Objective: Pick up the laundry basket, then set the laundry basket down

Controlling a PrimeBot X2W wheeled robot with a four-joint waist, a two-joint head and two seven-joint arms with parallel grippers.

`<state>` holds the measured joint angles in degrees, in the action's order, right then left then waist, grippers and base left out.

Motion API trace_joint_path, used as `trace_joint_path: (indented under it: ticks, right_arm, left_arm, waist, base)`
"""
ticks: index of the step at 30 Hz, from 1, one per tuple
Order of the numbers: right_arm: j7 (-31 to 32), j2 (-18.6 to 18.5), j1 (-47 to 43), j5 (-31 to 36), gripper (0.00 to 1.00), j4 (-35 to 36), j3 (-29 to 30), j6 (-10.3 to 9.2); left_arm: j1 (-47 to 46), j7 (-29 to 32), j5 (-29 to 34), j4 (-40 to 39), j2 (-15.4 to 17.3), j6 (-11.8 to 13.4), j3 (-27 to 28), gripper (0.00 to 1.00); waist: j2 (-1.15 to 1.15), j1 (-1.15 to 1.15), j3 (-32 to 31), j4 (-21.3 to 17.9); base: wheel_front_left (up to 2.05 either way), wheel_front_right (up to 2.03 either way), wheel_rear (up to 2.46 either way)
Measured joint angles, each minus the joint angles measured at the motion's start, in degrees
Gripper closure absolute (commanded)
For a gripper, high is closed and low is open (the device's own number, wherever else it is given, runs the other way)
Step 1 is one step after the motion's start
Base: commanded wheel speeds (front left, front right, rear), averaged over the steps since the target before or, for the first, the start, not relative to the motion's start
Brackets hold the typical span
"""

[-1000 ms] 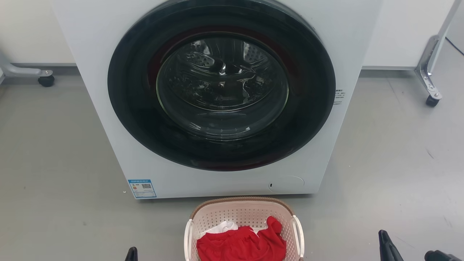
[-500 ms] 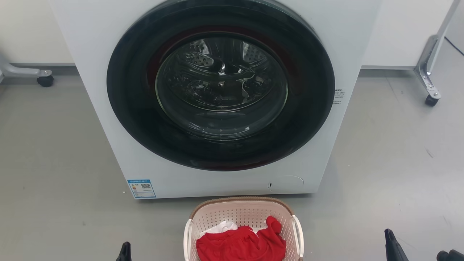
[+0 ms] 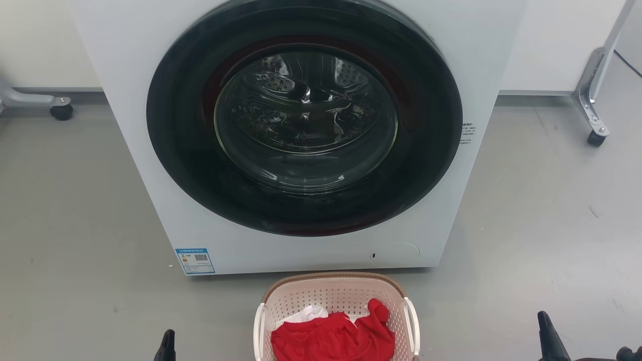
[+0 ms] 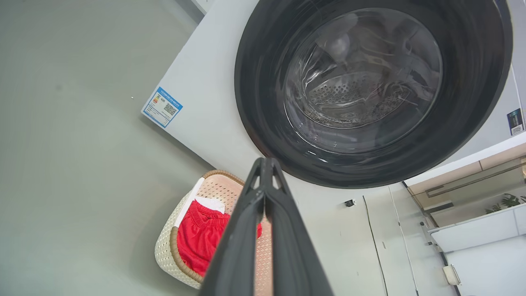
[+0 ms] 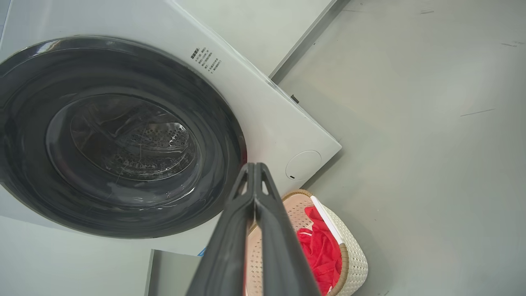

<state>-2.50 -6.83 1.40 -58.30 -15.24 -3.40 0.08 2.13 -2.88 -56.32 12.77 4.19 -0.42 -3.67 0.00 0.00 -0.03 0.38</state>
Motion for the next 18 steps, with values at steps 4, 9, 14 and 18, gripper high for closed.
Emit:
trace_joint_path:
  ticks: [4, 9, 14, 18]
  right_arm:
    - [0.9, 0.4, 0.5, -2.9, 1.0, -0.1, 1.0, 0.64]
    - [1.8, 0.9, 0.6, -6.5, 1.0, -0.3, 2.2, 1.47]
    - [2.7, 1.4, 1.0, -10.2, 1.0, -0.5, 3.4, 2.09]
    - [3.5, 1.6, 1.6, -13.0, 1.0, -0.7, 4.3, 2.76]
  left_arm:
    - [-0.8, 0.9, -2.9, 0.3, -0.2, -0.5, 0.8, 1.0]
    - [-1.2, 1.9, -6.8, 0.9, -0.3, -1.2, 1.7, 1.0]
    - [-2.2, 2.9, -10.8, 1.2, -0.6, -2.1, 2.8, 1.0]
    - [-2.6, 3.9, -13.5, 1.7, -0.6, -2.7, 3.5, 1.0]
  waist:
    - [0.0, 0.0, 0.0, 0.0]
    - [0.0, 0.0, 0.0, -0.1]
    - [0.0, 0.0, 0.0, -0.1]
    - [0.0, 0.0, 0.1, -0.2]
  base:
    - [0.0, 0.0, 0.0]
    - [0.0, 0.0, 0.0]
    - [0.0, 0.0, 0.0]
    - [0.0, 0.0, 0.0]
